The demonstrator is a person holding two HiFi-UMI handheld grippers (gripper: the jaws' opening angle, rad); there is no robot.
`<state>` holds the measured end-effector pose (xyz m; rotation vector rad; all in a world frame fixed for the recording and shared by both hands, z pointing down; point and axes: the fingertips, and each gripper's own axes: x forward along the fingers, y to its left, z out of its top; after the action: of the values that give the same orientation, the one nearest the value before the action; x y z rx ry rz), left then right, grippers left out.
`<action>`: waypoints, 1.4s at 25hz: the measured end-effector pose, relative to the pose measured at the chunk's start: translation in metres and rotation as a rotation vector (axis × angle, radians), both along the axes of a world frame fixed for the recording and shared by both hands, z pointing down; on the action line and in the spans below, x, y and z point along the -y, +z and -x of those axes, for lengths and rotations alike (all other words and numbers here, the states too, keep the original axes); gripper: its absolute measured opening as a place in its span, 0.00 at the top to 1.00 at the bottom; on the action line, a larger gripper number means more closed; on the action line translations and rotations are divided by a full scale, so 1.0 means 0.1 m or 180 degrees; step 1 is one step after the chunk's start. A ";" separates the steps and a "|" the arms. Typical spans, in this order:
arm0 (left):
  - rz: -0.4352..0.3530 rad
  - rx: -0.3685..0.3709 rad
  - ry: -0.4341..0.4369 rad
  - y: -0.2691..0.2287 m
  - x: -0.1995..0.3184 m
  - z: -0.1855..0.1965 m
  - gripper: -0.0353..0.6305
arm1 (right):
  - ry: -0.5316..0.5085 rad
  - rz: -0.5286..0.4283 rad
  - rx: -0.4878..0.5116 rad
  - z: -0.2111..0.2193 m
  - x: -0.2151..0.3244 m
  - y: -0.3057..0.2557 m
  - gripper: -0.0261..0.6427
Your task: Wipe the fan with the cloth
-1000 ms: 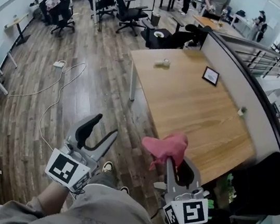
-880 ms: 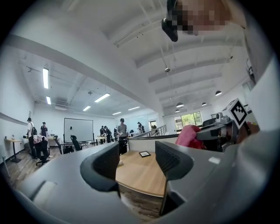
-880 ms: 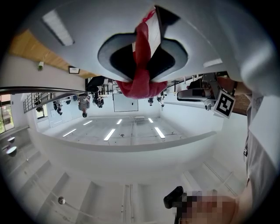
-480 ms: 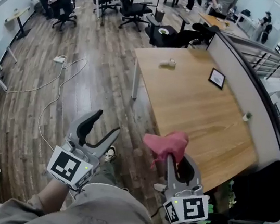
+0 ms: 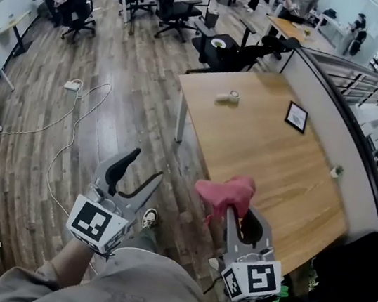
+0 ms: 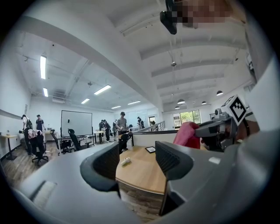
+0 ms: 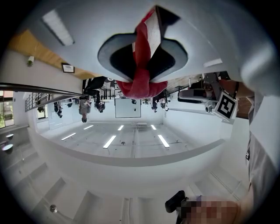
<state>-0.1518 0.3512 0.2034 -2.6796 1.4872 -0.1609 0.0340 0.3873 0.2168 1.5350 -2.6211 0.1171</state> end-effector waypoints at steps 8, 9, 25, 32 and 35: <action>0.0198 0.0084 0.0151 0.04 1.00 0.44 0.56 | 0.0227 0.0099 -0.0098 0.39 0.96 0.00 0.83; 0.0207 0.0105 0.0177 0.04 1.11 0.49 0.56 | 0.0260 0.0107 -0.0102 0.44 1.07 0.00 0.83; 0.0387 0.0304 0.0611 0.36 2.50 0.67 0.56 | 0.0532 0.0502 -0.0194 0.84 2.26 0.45 0.83; 0.0472 0.0394 0.0700 0.50 2.98 0.42 0.56 | 0.0665 0.0599 -0.0133 0.56 2.72 0.65 0.83; 0.0510 0.0435 0.0723 0.55 3.25 0.26 0.56 | 0.0679 0.0642 -0.0048 0.42 3.00 0.71 0.83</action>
<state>-0.1778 0.0261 0.2583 -2.8691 1.1686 -0.4562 -0.0079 0.0872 0.2875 1.7274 -2.3427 0.3722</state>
